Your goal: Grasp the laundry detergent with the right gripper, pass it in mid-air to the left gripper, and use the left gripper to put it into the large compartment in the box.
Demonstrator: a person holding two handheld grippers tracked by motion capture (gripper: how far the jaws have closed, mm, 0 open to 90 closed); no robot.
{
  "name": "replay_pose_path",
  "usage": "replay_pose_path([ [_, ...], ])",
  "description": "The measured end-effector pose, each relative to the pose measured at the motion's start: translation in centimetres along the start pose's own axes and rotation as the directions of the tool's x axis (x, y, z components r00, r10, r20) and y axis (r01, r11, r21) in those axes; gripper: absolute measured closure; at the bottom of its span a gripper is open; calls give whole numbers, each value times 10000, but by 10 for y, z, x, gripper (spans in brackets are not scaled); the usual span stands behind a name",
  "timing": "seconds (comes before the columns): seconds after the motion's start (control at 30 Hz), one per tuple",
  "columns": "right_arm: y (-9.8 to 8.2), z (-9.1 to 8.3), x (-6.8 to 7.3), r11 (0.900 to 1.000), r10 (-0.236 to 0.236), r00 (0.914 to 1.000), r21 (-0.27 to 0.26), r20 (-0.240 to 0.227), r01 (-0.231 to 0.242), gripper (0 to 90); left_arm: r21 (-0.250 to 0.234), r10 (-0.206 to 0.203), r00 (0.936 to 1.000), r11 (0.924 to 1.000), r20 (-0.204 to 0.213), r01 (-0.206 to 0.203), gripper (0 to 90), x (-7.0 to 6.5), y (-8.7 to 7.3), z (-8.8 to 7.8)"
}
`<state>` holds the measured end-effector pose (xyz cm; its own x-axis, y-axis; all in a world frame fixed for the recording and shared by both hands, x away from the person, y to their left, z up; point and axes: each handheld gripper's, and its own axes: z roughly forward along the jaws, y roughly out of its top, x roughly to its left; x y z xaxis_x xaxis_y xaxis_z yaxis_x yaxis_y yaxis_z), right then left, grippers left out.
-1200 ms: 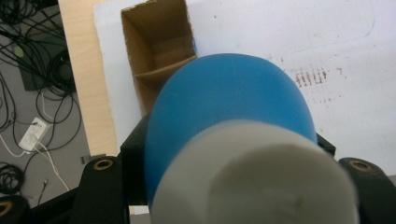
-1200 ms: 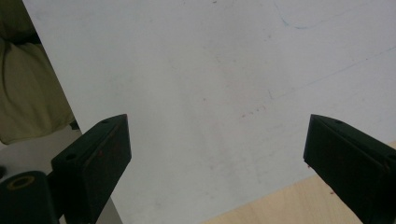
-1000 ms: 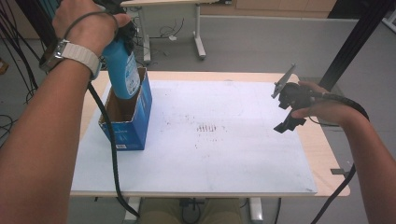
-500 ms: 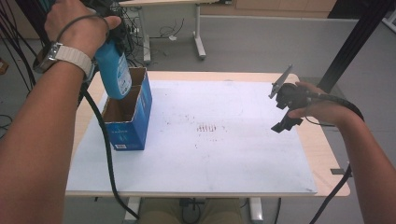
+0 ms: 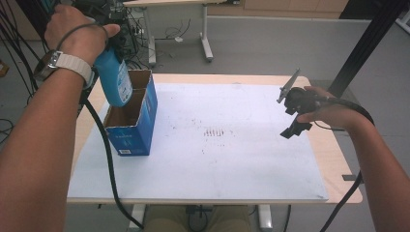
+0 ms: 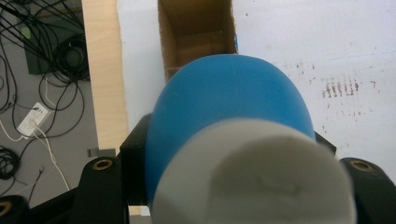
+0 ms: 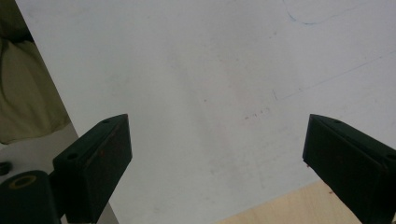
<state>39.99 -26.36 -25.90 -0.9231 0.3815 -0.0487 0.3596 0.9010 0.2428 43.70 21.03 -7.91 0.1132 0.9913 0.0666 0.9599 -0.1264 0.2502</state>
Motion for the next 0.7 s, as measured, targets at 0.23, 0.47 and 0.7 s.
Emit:
replay_pose_path([
  [0.23, 3, 0, 1, 10000, -27, 10000, 18, 13, 26, 80, -104, -62, 10000, 9999, -46, 61, 383, 2, 0, 3],
  [0.47, 1, 2, 1, 10000, 16, 10000, 61, 11, -16, 80, -184, -199, 9998, 9996, -22, 199, 383, 5, -1, 9],
  [0.7, 0, 1, 1, 10000, 52, 10000, 79, 22, -52, 84, -149, -183, 9998, 9997, -44, 182, 383, 3, 1, 21],
])
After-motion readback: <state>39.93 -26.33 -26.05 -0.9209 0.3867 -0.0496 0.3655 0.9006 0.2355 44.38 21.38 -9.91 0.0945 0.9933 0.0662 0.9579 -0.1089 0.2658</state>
